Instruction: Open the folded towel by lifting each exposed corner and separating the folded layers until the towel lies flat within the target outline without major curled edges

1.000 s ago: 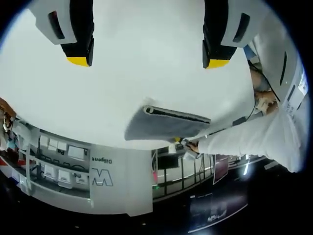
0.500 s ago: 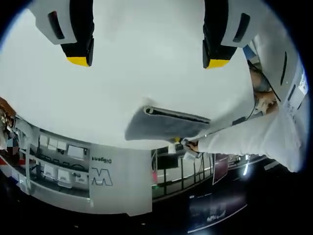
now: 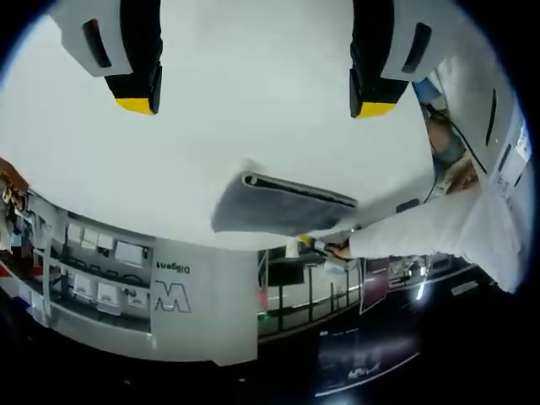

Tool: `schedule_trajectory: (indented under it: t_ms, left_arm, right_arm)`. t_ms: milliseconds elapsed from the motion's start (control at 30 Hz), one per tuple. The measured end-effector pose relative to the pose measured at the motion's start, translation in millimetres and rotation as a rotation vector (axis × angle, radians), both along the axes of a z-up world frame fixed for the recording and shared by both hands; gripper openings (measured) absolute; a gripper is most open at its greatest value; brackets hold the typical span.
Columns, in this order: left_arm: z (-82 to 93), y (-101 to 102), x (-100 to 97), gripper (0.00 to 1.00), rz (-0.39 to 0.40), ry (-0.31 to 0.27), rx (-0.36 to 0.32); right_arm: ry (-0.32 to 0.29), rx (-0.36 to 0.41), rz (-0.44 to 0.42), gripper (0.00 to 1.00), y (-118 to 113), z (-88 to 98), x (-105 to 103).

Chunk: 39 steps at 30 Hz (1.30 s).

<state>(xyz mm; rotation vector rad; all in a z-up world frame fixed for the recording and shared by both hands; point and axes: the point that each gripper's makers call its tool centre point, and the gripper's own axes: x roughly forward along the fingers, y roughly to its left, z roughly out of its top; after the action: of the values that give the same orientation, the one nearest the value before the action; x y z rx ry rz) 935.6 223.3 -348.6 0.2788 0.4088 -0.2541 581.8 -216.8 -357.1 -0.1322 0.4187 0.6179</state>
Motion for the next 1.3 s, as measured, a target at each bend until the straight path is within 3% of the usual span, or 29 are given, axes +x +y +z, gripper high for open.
schedule_trajectory:
  t_ms: [167,233,333,500,567,633,700,933,1000,1100,1300]
  left_arm:
    - [13.4,-9.6,-47.6,0.87,-0.049,-0.005,-0.024]
    - [17.6,-19.5,-70.7,0.9,-0.082,0.008,-0.071]
    - [31.8,-30.4,-103.0,0.94,-0.124,-0.025,-0.131]
    - [43.7,-44.2,-155.5,0.99,-0.169,-0.028,-0.166]
    - [52.5,-48.9,-182.9,1.0,-0.175,-0.049,-0.13]
    - [67.5,-53.3,-202.0,1.0,-0.17,-0.106,-0.159]
    - [71.5,-58.8,-224.6,1.0,-0.178,-0.104,-0.179]
    - [57.6,-66.5,-286.9,1.0,-0.154,-0.041,-0.196]
    - [58.3,-72.1,-305.5,1.0,-0.168,-0.061,-0.241]
    - [56.0,-72.4,-327.3,1.0,-0.173,-0.063,-0.255]
    - [57.4,-63.1,-351.6,1.0,-0.155,-0.102,-0.247]
  right_arm:
    - [-0.033,-0.004,0.007,0.92,4.1,11.3,-7.3]
    - [-0.043,-0.007,0.01,0.92,5.2,15.1,-9.5]
    - [-0.059,-0.01,0.014,0.92,8.2,20.2,-13.2]
    - [-0.079,-0.014,0.026,0.92,15.3,26.0,-18.2]
    - [-0.082,-0.011,0.029,0.92,18.3,27.3,-19.3]
    - [-0.086,-0.011,0.03,0.92,21.1,28.8,-20.2]
    - [-0.093,-0.016,0.029,0.92,23.2,30.7,-21.0]
    - [-0.112,-0.03,0.025,0.92,32.5,35.3,-23.9]
    - [-0.115,-0.041,0.029,0.92,37.6,35.6,-24.8]
    - [-0.119,-0.065,0.041,0.92,44.6,35.8,-27.1]
    - [-0.133,-0.093,0.034,0.92,51.8,42.4,-30.6]
